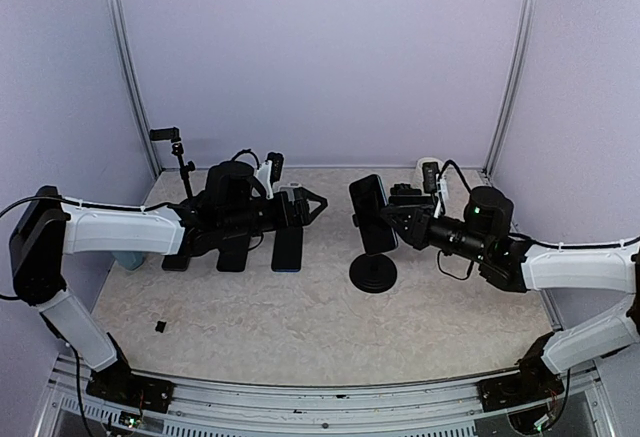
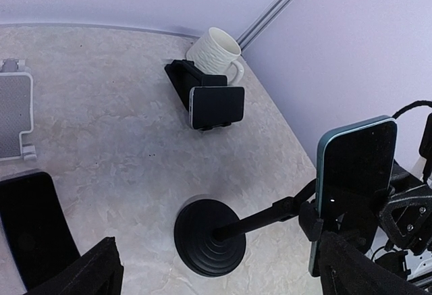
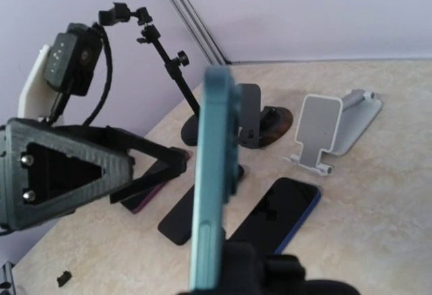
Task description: Remove the phone from the phone stand
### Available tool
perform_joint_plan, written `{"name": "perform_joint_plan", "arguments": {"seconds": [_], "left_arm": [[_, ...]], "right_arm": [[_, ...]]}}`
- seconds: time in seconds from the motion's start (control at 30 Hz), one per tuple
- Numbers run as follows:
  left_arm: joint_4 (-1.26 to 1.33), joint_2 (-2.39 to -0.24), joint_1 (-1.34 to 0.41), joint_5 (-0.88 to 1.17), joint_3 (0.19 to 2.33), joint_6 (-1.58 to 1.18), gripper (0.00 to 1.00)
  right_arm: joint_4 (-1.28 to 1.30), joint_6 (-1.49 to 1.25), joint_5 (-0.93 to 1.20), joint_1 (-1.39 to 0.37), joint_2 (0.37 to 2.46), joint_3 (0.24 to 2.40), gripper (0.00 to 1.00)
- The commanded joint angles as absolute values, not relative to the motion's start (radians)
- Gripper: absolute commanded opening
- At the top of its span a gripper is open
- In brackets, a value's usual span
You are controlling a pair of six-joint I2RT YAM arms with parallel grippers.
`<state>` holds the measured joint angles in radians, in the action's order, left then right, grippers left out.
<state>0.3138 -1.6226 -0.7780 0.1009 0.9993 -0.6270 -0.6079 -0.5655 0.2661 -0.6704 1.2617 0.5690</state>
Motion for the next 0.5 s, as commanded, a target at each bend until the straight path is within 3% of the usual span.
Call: {"name": "perform_joint_plan", "arguments": {"seconds": [0.0, 0.33, 0.47], "left_arm": [[0.320, -1.595, -0.768, 0.096, 1.009, -0.616, 0.99], [0.277, -1.576, -0.774, 0.079, 1.030, -0.626, 0.99], [0.248, -1.555, -0.789, 0.064, 1.035, -0.636, 0.99]], "right_arm": [[-0.345, -0.577, 0.268, -0.697, 1.240, 0.580, 0.20], [-0.267, -0.560, 0.297, -0.697, 1.184, 0.661, 0.59], [-0.249, -0.542, 0.329, -0.697, 1.159, 0.683, 0.79]]}}
